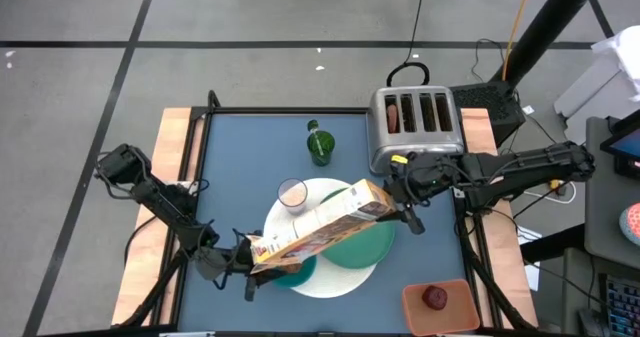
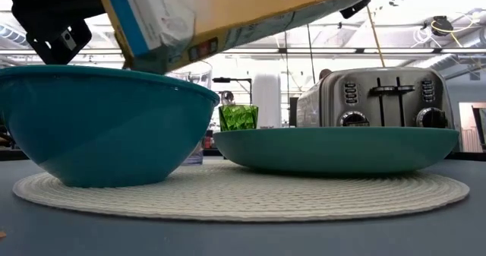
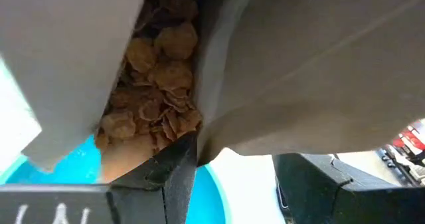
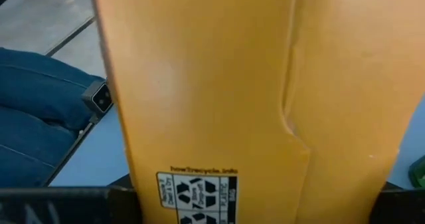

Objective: Arrange a breakfast setting
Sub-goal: Pour the cereal from the cereal box into the blue bowl

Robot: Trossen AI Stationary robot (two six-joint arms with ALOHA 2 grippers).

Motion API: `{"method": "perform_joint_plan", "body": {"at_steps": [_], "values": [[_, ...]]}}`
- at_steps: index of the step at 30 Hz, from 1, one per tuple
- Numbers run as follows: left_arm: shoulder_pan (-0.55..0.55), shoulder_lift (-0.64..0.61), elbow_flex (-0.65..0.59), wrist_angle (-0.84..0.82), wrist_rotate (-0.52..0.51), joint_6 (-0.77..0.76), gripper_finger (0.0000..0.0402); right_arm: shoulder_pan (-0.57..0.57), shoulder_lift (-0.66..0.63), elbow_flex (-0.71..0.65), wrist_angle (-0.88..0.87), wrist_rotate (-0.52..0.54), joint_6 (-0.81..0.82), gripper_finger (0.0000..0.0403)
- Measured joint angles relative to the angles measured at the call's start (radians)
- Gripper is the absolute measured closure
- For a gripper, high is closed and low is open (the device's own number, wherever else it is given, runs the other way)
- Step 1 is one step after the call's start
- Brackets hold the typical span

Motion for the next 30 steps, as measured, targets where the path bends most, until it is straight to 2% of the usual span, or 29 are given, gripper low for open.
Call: {"method": "perform_joint_plan", "body": {"at_steps": [8, 30], "values": [[-0.001, 0.000, 0.000, -0.004, 0.001, 0.000, 0.0204, 0.000, 0.002, 0.001, -0.031, 0.006, -0.001, 0.0204], [0.001, 0.000, 0.000, -0.001, -0.007, 0.000, 0.0204, 0.001, 0.000, 0.000, 0.017, 0.098, -0.031, 0.0204]]}}
